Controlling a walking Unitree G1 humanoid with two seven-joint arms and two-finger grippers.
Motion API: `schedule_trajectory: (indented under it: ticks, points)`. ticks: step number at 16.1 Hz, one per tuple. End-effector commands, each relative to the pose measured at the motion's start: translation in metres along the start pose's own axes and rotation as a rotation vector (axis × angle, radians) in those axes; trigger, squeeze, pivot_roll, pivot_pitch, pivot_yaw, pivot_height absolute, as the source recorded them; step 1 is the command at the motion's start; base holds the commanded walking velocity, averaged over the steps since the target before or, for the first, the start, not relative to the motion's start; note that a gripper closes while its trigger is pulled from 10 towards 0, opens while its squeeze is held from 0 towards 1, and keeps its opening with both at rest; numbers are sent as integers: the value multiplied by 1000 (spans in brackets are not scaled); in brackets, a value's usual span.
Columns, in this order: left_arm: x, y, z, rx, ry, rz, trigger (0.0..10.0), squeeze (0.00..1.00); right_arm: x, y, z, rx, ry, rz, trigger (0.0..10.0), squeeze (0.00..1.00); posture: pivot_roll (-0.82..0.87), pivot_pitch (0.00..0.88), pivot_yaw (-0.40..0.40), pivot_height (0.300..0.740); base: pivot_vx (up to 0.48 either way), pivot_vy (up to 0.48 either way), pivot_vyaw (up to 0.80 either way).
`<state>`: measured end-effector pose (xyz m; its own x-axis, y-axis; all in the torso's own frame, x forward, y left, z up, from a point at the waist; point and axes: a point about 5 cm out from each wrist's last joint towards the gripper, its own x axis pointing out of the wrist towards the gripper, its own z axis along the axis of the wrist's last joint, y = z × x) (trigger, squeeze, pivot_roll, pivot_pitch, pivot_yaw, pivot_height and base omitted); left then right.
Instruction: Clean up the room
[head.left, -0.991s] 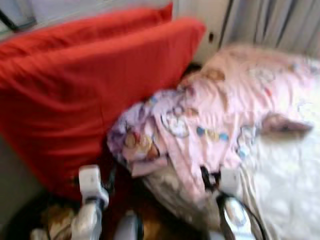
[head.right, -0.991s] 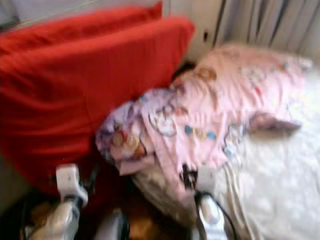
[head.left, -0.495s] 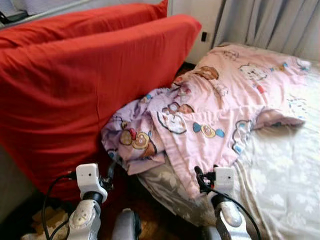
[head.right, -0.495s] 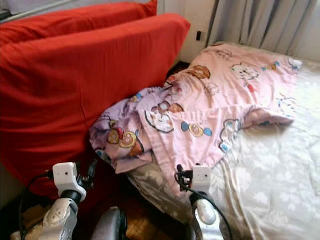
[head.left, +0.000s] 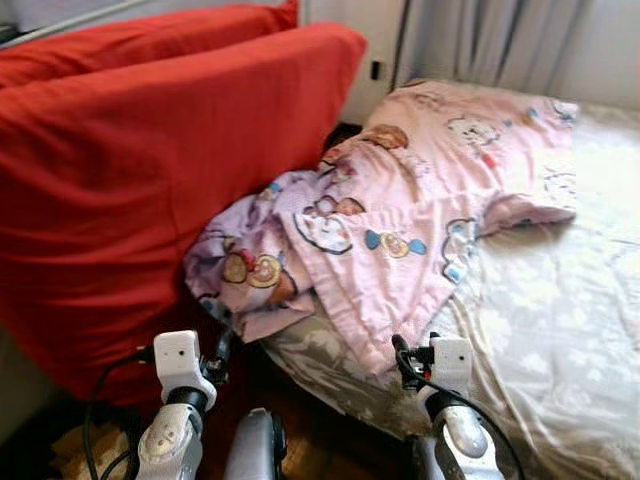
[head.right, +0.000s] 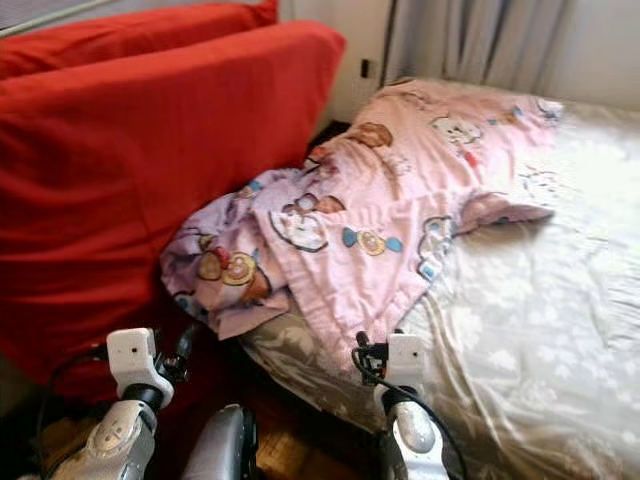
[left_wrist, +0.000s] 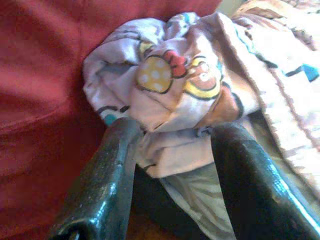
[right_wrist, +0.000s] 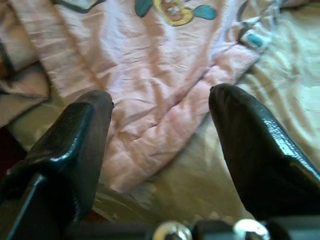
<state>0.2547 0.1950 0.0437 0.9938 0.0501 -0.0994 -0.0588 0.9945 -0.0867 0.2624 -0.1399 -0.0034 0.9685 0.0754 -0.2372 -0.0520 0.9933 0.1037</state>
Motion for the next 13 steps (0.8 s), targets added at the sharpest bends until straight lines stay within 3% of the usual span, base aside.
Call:
schedule_trajectory:
  ticks: [1, 4, 13]
  points:
    - [0, 2, 2, 8, 0, 5, 10000, 0, 0, 2, 0, -6, -2, 9, 10000, 0, 56, 64, 26, 594, 0, 0, 0]
    - [1, 3, 0, 8, 14, 6, 10000, 0, 0, 6, 1, -10, -8, 49, 10000, 0, 57, 57, 24, 594, 0, 0, 163]
    - [4, 5, -5, 9, 29, 2, 10000, 0, 2, 9, 3, -4, -20, 67, 10000, 0, 60, 40, 28, 594, 0, 0, 800]
